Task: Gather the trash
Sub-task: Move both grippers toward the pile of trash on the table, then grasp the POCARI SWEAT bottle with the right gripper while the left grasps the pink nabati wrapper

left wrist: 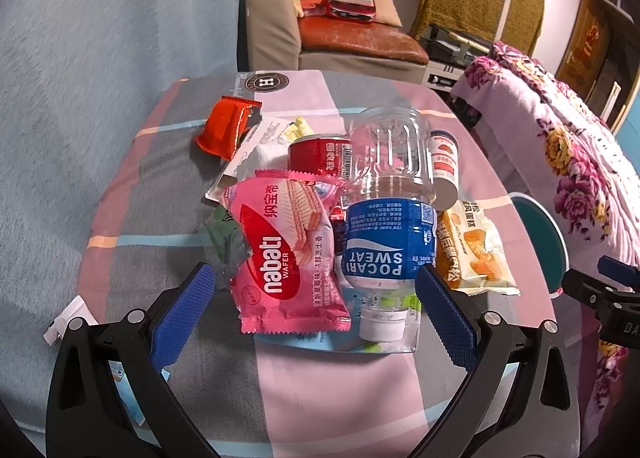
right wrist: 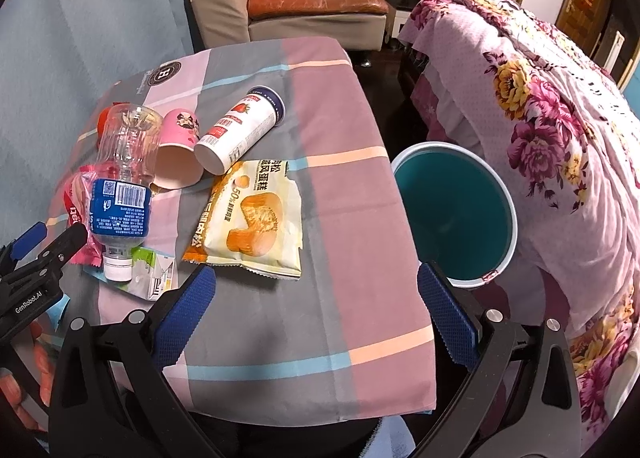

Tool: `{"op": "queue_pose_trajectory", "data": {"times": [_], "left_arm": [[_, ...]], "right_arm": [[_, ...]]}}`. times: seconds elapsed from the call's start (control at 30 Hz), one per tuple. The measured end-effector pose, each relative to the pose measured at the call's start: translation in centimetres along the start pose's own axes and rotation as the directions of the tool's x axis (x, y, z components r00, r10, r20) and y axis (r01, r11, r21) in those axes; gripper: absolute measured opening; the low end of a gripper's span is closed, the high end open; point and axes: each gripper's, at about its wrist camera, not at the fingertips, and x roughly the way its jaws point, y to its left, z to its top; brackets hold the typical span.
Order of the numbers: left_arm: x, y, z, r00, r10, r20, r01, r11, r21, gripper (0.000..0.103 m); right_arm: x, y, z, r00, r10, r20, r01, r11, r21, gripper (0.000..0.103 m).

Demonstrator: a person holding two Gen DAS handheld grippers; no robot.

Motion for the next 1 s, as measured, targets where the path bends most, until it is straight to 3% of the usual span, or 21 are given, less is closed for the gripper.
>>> {"op": "queue_pose_trajectory", "data": {"times": [0.5,0.57,0.73,0.87,1.0], "left_arm": [[-0.2,1.6,-0.5,1.000,-0.010,0.026,0.010,1.000,0.010,0.100],[-0.1,2.5,-0.6,0.999,-0.043,0.032,0.044,0.999,-0.006,0.100],[0.5,4.9,-0.7,0.994,-0.109,-0.010,0.109,0.993,-0.046,0.100],[0.9,6.2,-0.7,0.999,-0.024,-0.039,0.023,0.999,-0.040,0.100],[1.5,8.2,-0.5,0.998,-0.025,-0.060,0.020,0.996,-0.088,0.100]], "right_arm": [[0.0,1.5,0.0,1.000,0.020,-0.019,-0.020,1.000,-0.009,0.097],[0.0,2.1,0.3,0.999,0.029,-0.023,-0.029,0.999,-0.022,0.097],[0.0,3.8,2.0,0.994,0.109,-0.031,-0.110,0.993,-0.039,0.097],[0.6,6.0,4.0,0.978,0.199,-0.064,-0.202,0.978,-0.052,0.097],[1.5,8.6,5.9,0.966,0.245,-0.083,-0.252,0.965,-0.079,0.097]]}}
